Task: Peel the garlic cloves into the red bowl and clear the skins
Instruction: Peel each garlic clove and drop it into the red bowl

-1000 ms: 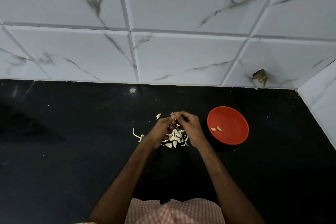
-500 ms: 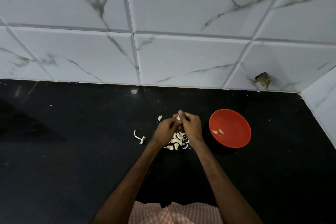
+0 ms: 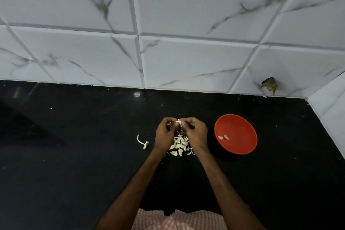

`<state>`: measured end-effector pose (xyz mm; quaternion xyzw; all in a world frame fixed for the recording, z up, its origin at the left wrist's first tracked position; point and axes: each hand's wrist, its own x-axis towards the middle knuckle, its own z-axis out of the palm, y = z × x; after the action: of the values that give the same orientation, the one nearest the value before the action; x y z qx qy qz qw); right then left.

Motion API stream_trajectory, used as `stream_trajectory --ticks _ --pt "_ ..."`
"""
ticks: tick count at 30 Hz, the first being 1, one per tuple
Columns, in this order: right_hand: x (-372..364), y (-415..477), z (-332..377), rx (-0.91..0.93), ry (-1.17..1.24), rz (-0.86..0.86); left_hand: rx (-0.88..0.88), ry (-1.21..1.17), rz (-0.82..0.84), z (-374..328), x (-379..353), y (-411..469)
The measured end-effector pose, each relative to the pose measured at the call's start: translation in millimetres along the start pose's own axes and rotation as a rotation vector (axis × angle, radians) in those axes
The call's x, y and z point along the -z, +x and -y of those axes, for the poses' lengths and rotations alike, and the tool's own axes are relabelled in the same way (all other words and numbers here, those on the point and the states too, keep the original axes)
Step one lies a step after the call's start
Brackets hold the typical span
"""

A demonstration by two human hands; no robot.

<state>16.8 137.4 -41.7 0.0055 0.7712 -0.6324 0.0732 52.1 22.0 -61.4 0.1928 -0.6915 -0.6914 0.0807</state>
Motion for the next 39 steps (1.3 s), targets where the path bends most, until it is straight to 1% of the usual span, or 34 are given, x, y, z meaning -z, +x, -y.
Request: stream_trajectory --ticks 2,6,8,10,13,16,18,21,24,26,31,35,39 --pt "-2 -2 3 0.050 -0.046 0.001 0.003 -0.046 -0.016 0 0 -1" --pt "-3 -2 10 0.212 -0.246 0.022 -0.026 -0.097 -0.061 0 3 -1" --pt "-5 -1 9 0.221 -0.318 -0.007 -0.021 -0.155 -0.044 -3 3 0" --pt "-9 -1 5 0.169 -0.302 -0.021 0.000 -0.185 -0.007 -6 1 1" --pt "-12 -1 1 0.087 -0.246 -0.030 0.054 -0.245 -0.021 -5 -2 4" --pt "-7 2 -2 0.060 -0.246 -0.008 0.134 -0.288 0.014 0 0 6" --pt "-4 2 -3 0.050 -0.257 -0.005 0.136 -0.266 0.059 2 0 7" --pt "-2 0 -2 0.146 -0.307 -0.046 0.094 -0.242 0.100 2 1 9" --pt "-1 -2 2 0.245 -0.297 -0.058 0.050 -0.196 0.069 0 5 12" --pt "0 -1 4 0.213 -0.245 -0.039 0.054 -0.213 0.065 -1 6 12" --pt "-1 3 1 0.008 -0.094 -0.021 0.073 -0.305 0.053 -2 5 6" --pt "-5 0 0 -0.068 -0.020 -0.023 0.129 -0.415 0.034 -7 3 4" --pt "-12 -1 1 -0.162 0.101 -0.012 0.103 -0.452 0.074 -12 -1 2"
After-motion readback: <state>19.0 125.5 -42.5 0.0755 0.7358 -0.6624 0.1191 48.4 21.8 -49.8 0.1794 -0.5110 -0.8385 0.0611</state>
